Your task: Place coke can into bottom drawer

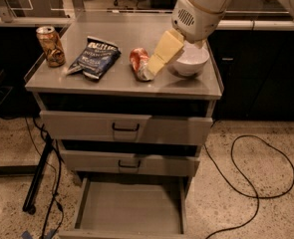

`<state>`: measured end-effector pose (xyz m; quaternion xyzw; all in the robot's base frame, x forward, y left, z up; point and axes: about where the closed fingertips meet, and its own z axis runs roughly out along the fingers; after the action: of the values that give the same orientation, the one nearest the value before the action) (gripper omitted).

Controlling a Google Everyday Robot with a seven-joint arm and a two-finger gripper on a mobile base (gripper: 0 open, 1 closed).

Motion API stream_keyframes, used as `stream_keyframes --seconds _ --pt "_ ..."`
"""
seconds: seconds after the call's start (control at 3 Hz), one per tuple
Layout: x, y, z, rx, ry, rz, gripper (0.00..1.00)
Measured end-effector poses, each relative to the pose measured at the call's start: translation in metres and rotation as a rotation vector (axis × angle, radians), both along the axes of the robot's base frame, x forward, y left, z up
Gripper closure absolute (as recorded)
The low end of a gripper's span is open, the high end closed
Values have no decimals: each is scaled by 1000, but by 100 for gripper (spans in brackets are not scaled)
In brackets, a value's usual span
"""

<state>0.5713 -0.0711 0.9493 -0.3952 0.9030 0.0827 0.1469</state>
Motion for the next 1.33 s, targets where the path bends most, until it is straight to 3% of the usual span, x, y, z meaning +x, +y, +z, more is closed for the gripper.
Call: stream_keyframes --seconds 0.67,1.0,1.33 --pt "8 11 3 21 -10 -1 0" --pt "38 26 13 53 -15 -25 0" --pt "48 35 14 60 -14 -33 0"
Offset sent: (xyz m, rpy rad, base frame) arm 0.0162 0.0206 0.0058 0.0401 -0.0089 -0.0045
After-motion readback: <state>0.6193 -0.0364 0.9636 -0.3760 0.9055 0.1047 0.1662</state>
